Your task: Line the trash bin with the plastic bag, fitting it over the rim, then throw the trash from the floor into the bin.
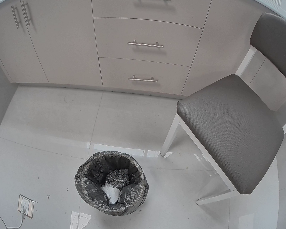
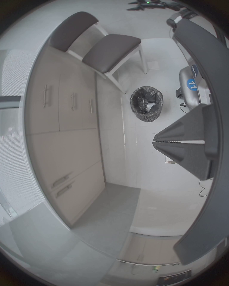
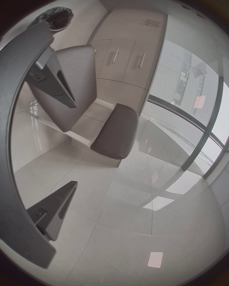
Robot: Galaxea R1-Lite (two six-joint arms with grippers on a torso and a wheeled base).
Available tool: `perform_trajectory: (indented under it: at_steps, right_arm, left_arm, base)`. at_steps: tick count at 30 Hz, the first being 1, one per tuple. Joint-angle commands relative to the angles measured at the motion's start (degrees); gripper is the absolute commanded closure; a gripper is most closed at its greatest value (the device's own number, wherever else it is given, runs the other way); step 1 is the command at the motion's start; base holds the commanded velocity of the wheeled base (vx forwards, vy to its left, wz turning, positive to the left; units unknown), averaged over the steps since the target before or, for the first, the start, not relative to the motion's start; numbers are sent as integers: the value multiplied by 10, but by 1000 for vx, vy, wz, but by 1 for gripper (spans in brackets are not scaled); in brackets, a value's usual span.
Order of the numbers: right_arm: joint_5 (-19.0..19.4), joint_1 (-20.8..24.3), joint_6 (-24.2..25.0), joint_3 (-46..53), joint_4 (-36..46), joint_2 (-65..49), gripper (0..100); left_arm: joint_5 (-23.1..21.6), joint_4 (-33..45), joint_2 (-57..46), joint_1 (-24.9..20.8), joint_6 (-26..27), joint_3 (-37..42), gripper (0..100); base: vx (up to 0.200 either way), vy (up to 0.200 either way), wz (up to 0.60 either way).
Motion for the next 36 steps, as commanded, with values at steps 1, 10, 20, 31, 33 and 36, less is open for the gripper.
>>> perform_trajectory:
  at_steps: [1, 10, 20, 31, 33, 36]
  right_arm:
    - [12, -29, 4, -79, 173, -202, 0]
    - [17, -83, -3, -68, 217, -229, 0]
    - [35, -72, 62, 31, 227, -255, 0]
    - [101, -72, 107, 66, 294, -255, 0]
    - [101, -72, 108, 66, 289, -255, 0]
    - [112, -72, 107, 66, 295, -255, 0]
  left_arm:
    - [-1, 30, -105, 97, -14, 0, 100]
    - [-88, 28, -242, 172, -5, 0, 100]
    - [-229, -122, -488, 222, 5, 116, 100]
    - [-202, -593, -708, 327, 172, 838, 100]
    - [-200, -674, -714, 321, 178, 931, 100]
    - [-201, -815, -728, 306, 189, 1106, 100]
  base:
    - [0, 0, 0]
    - [0, 0, 0]
    - [0, 0, 0]
    - [0, 0, 0]
    - [0, 0, 0]
    - [0, 0, 0]
